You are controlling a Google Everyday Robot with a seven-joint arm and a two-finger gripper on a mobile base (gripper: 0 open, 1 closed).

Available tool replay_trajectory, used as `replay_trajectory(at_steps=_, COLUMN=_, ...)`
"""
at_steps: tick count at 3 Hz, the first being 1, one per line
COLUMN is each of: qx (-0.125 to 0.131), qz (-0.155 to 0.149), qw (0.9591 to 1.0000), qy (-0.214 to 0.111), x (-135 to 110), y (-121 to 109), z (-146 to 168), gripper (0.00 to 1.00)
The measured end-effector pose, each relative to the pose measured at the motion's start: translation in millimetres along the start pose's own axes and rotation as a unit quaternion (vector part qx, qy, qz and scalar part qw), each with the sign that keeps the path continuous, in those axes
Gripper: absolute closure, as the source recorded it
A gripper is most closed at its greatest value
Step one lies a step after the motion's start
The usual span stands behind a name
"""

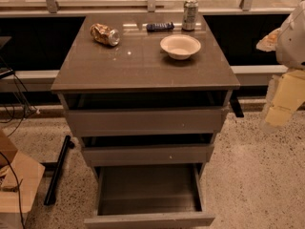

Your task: Close bottom drawer

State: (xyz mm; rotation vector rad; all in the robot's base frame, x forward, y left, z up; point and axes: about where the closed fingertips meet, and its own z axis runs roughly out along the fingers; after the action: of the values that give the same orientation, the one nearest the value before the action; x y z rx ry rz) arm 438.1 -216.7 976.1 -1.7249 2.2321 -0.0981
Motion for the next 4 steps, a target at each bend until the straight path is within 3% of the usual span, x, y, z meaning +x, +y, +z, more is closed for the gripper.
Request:
replay_trajectory(at_steps=1, qx=0.000, qz=0.000, qw=1.0000, qy=0.000, x=0.0, y=0.0, z=0.0, gripper=0.00)
replay_trajectory(at_steps=2, qx=0.005, qz=0.001, qw=1.0000, qy=-0.005, x=-0.2, y=-0.1, z=0.5, gripper=0.25)
replay_trajectory(at_steps=3, qx=0.000, qz=0.020, qw=0.9991, qy=-0.036, x=10.6, y=5.9, z=28.0, gripper=0.50)
replay_trajectory(at_steps=4, qx=-0.019, qz=0.055, qw=0.9954, qy=-0.076, x=35.4, y=14.7, z=73.3, gripper=0.73)
